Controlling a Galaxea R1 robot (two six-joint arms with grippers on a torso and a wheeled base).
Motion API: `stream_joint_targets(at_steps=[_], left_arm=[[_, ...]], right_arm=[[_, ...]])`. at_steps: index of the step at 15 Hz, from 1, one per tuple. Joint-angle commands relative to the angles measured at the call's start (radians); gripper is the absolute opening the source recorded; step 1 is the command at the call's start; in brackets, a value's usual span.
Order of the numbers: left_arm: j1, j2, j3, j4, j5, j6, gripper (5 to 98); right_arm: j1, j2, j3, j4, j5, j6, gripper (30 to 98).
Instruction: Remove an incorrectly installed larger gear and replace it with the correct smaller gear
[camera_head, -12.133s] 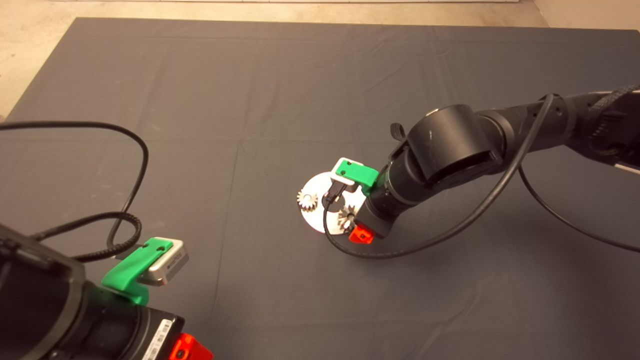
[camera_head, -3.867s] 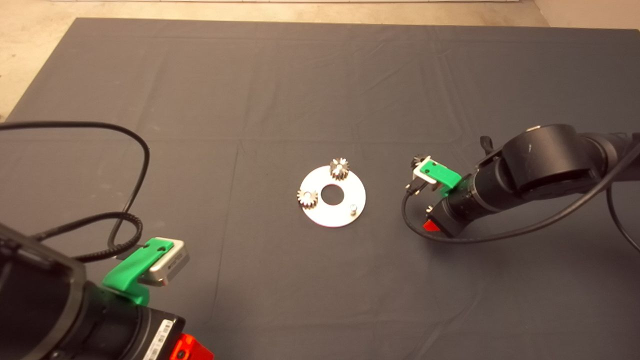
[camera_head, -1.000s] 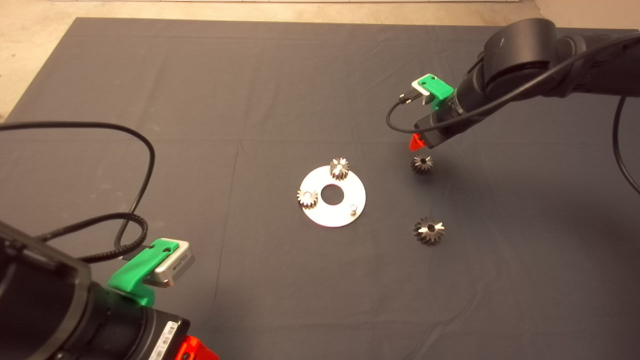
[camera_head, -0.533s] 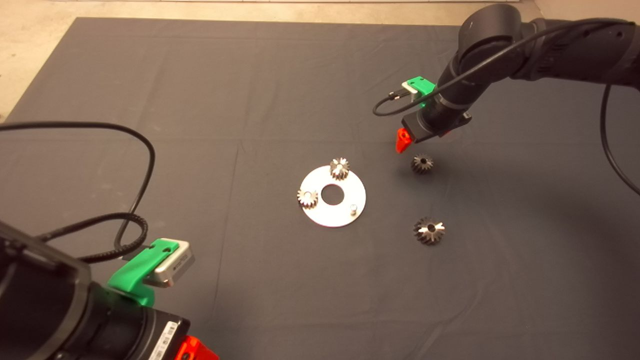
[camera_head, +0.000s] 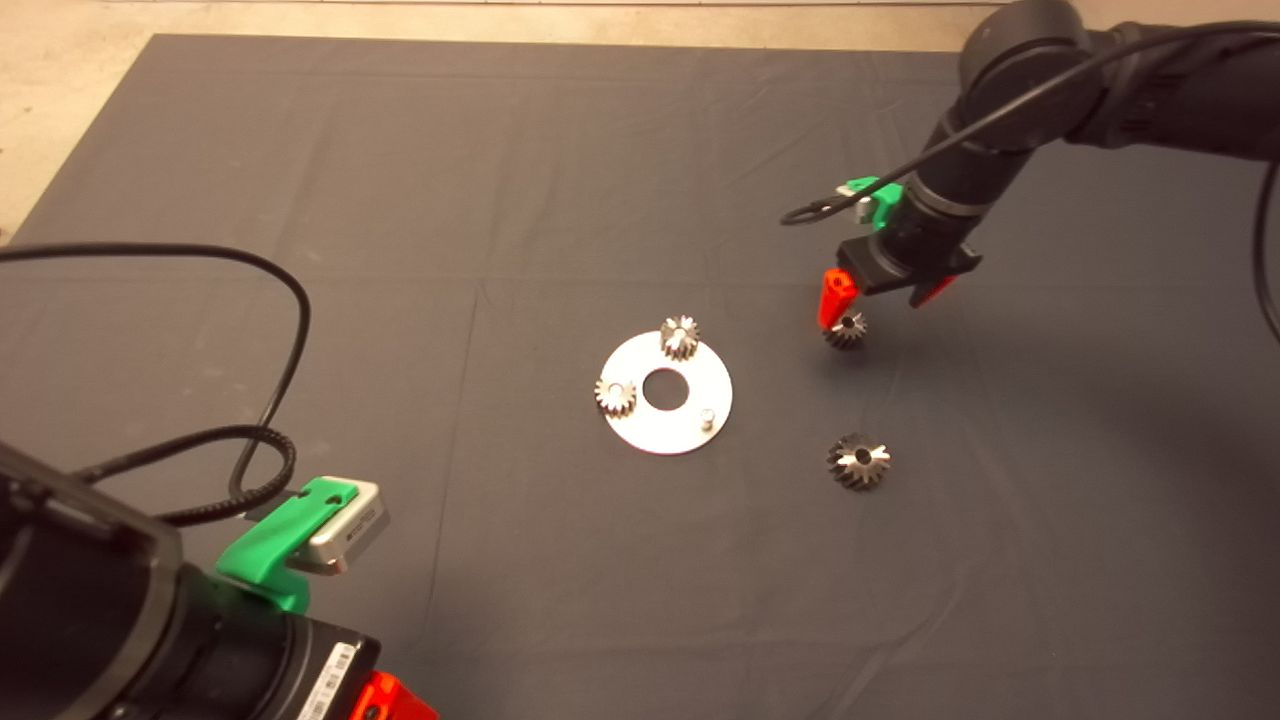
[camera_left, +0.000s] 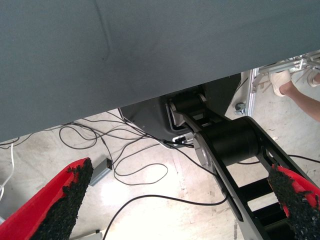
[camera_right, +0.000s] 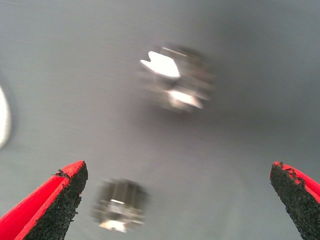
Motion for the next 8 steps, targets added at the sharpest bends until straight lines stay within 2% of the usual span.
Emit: stream_joint_targets(at_steps=[1, 3, 8], left_arm=[[-0.008, 0.001, 0.017, -0.014, -0.003, 0.001, 90.9], [-0.009, 0.001, 0.017, -0.014, -0.002, 0.001, 90.9], [-0.008, 0.001, 0.017, -0.015, -0.001, 0.002, 90.9]], right_arm=[[0.010, -0.083, 0.045, 0.063, -0.130, -0.010, 96.8], [-0.004, -0.087, 0.040, 0.039, -0.130, -0.031, 96.8], [-0.045, -0.070, 0.039, -0.061, -0.130, -0.036, 96.8]])
